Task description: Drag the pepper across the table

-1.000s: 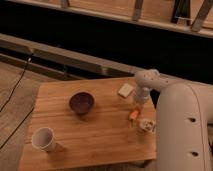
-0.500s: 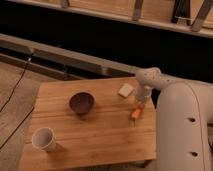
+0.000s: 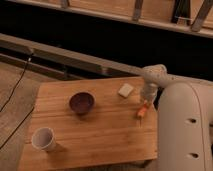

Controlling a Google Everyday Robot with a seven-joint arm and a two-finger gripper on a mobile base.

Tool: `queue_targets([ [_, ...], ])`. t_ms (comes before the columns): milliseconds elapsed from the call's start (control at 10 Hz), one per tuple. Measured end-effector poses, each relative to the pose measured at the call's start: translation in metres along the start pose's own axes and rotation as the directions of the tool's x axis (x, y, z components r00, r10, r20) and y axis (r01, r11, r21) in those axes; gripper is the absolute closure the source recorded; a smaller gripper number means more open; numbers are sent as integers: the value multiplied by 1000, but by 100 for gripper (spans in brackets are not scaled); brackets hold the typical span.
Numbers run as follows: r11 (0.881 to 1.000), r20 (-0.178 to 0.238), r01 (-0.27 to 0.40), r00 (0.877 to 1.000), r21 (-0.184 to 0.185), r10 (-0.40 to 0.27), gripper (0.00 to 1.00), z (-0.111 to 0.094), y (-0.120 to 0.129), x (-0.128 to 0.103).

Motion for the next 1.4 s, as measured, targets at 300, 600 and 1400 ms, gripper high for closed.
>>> queue_targets([
  [300,1000,7,-26,1000,11,26,100,1,-28,-17],
  [600,999,3,-36,999,-1,36,100,2,-66,-45],
  [1400,999,-27,52,998,-15,-53,95,-6,-174,-123],
])
